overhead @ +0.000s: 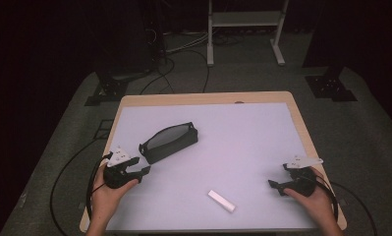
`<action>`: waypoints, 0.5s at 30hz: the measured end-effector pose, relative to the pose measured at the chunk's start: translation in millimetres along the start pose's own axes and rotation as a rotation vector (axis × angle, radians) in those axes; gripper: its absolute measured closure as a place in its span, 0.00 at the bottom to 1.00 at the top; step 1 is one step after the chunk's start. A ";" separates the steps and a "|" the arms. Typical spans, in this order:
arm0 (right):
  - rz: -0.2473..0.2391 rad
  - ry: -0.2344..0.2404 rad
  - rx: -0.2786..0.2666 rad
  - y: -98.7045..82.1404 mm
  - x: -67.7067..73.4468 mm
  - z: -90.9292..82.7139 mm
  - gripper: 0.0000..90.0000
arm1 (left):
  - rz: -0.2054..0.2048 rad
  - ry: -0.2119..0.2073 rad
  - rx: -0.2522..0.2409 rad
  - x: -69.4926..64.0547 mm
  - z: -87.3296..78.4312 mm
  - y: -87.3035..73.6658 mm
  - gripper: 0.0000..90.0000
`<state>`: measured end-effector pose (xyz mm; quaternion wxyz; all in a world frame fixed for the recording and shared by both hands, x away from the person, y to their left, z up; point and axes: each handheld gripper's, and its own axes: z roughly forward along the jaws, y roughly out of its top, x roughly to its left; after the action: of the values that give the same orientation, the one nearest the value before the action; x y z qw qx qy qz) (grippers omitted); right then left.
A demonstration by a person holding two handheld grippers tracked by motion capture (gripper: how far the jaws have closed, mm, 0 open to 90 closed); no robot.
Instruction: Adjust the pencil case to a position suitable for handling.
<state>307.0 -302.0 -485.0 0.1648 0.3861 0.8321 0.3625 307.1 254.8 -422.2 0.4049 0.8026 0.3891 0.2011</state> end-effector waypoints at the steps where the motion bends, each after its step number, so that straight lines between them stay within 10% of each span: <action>1: 0.000 0.000 0.000 0.0 0.0 0.0 0.11 | 0.000 0.000 0.000 0.0 0.0 0.0 0.47; 15: 0.001 0.001 0.000 0.0 -0.1 0.0 0.11 | 0.018 0.004 -0.006 9.5 4.7 20.7 0.49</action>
<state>307.1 -302.0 -485.0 0.1642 0.3866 0.8319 0.3626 325.5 252.3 -408.3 0.4047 0.8045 0.3821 0.2072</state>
